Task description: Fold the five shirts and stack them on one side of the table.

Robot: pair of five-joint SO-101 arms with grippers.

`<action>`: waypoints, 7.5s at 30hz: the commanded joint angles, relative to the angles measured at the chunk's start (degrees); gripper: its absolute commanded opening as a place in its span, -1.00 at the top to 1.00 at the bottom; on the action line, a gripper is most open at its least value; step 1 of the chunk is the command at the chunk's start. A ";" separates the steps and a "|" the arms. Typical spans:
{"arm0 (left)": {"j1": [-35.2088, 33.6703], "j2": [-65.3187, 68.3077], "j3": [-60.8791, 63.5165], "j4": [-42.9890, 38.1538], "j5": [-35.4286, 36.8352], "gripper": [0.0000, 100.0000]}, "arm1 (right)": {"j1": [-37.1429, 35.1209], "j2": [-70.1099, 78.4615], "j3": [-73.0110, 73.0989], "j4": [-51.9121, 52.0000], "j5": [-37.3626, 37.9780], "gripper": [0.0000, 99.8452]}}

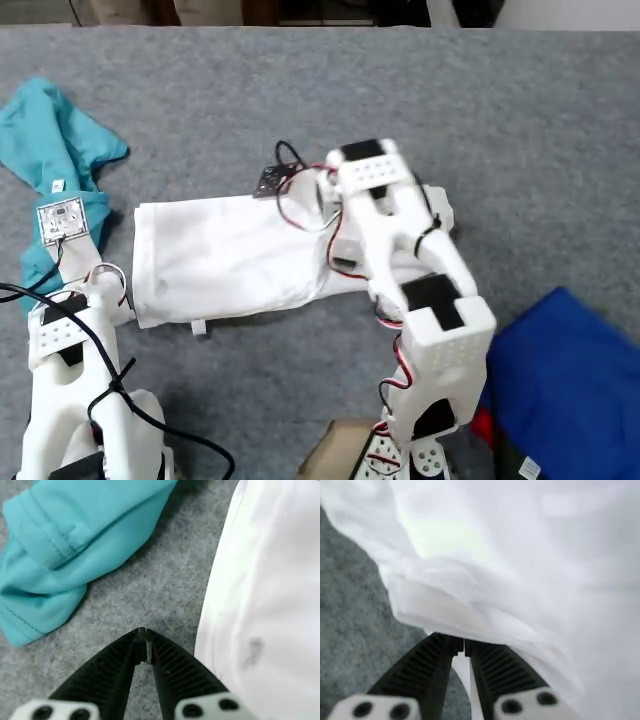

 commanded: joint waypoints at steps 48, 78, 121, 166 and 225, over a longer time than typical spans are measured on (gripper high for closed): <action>3.34 -1.36 -26.46 29.80 5.10 0.72 | 22.99 -9.54 -8.57 -7.82 -21.80 0.97; 4.75 43.82 -61.36 44.04 7.56 0.45 | 38.20 -8.48 10.95 -57.23 -45.10 0.97; 8.70 61.58 -103.30 67.43 7.56 0.96 | 45.32 -7.08 9.36 -59.52 -53.89 0.97; 65.85 75.38 -119.12 43.25 29.80 0.96 | 45.32 -4.00 6.55 -58.99 -53.89 0.97; 28.57 95.43 -127.12 59.16 33.23 0.96 | 6.46 -20.26 -2.24 -16.88 -37.36 0.98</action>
